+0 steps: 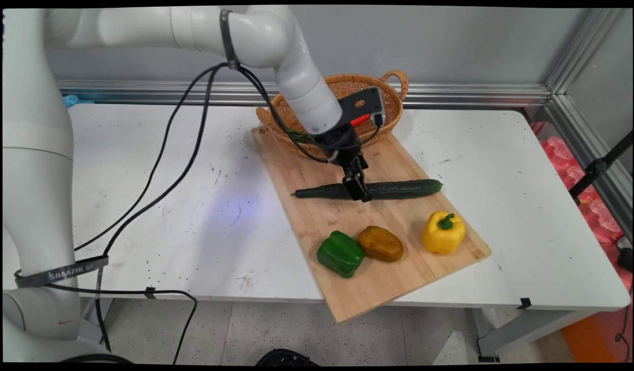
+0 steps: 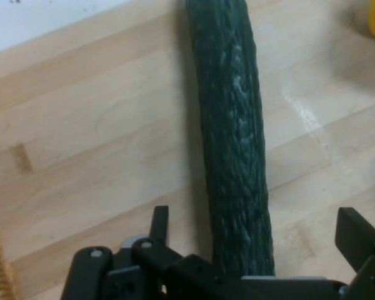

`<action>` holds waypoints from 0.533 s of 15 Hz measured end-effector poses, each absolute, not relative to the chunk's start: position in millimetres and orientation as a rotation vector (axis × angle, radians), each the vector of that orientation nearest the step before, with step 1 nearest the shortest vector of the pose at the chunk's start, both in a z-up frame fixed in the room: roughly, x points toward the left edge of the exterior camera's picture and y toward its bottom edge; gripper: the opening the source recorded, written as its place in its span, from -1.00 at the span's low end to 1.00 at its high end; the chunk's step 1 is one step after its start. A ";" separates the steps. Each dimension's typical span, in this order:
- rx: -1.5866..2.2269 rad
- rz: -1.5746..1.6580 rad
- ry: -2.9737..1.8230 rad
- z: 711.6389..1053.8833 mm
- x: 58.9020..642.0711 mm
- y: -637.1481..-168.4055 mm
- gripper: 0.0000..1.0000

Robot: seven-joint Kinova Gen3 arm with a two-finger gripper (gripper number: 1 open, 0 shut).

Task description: Pick up the cucumber from the cutting board

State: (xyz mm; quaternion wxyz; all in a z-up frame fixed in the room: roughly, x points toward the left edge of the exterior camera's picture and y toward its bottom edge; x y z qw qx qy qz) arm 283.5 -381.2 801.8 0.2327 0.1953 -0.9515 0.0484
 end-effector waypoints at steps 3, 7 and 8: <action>0.531 0.127 -2.633 792.1 278.0 -383.7 1.00; 0.517 0.117 -2.649 784.9 272.2 -384.9 -1.00; 0.511 0.117 -2.650 784.8 271.6 -384.8 -1.00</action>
